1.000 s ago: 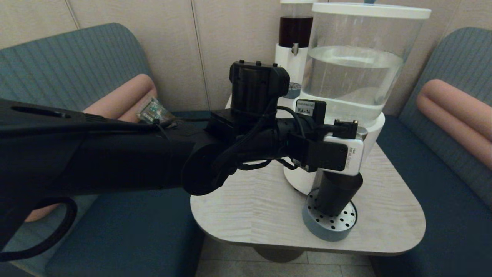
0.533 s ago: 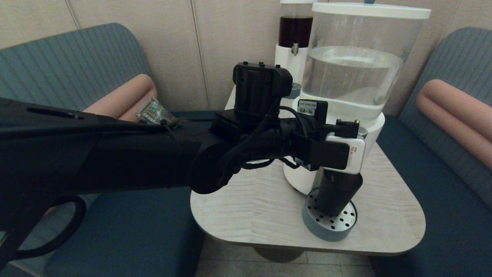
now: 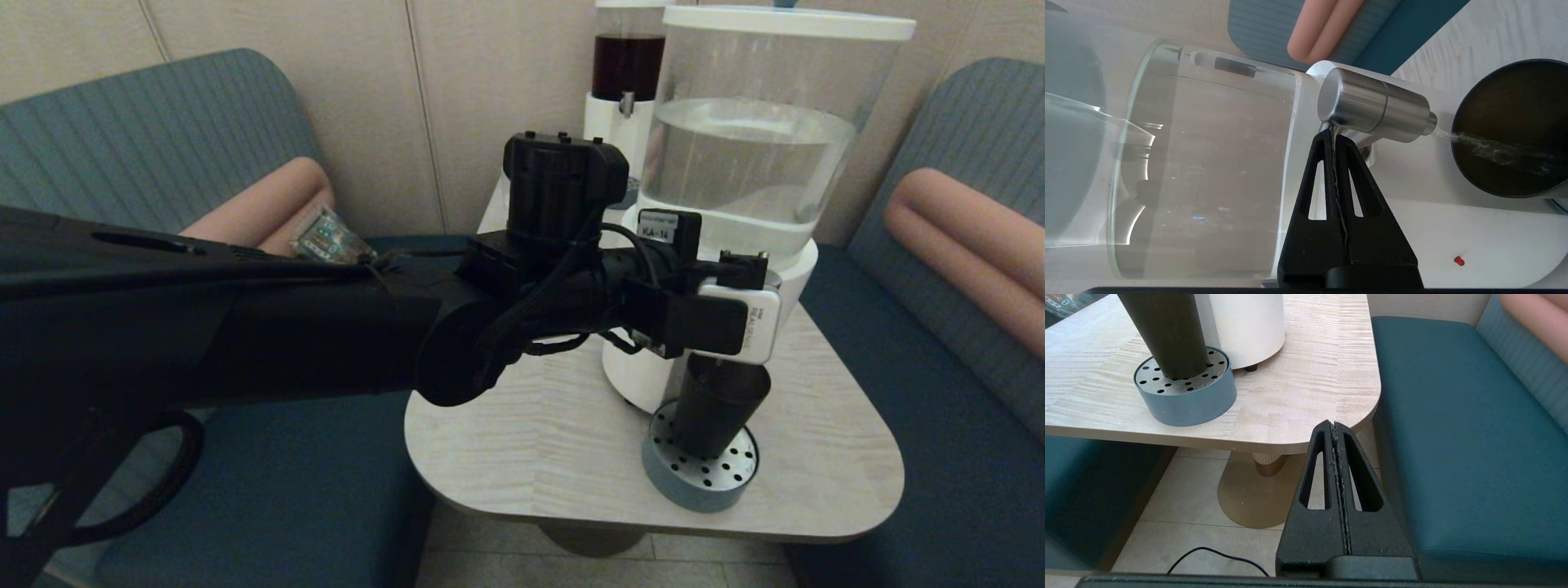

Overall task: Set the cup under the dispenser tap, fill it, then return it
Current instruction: Turn off the faucet

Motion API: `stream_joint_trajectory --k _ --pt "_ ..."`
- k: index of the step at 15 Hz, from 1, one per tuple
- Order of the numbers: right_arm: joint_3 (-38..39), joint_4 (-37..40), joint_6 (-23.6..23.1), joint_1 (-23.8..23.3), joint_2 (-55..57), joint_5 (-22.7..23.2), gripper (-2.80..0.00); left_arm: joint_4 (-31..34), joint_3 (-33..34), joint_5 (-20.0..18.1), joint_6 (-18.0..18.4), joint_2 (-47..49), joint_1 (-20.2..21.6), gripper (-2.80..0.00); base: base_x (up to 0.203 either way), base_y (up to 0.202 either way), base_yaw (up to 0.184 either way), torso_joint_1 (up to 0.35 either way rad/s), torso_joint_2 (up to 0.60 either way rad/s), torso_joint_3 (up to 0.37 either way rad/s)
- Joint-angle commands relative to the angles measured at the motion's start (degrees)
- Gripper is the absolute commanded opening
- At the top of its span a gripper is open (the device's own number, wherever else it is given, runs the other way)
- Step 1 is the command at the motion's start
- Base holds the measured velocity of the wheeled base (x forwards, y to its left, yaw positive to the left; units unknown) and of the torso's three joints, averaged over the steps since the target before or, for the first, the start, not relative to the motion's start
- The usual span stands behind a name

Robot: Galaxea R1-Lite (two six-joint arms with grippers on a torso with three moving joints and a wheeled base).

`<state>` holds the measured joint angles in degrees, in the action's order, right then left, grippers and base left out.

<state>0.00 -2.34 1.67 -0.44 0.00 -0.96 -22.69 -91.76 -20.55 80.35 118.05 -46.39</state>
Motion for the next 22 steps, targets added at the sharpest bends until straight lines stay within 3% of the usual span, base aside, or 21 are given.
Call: stream_joint_trajectory --k 1,22 --pt "0.8 0.0 0.0 0.0 0.1 0.0 -2.80 -0.1 -0.3 -0.1 0.4 0.2 0.1 -2.80 0.000 0.000 0.000 0.000 0.00 0.000" --pt "0.8 0.0 0.0 0.0 0.1 0.0 -2.80 3.3 -10.5 -0.8 0.3 5.9 0.1 -2.80 0.000 0.000 0.000 0.000 0.00 0.000"
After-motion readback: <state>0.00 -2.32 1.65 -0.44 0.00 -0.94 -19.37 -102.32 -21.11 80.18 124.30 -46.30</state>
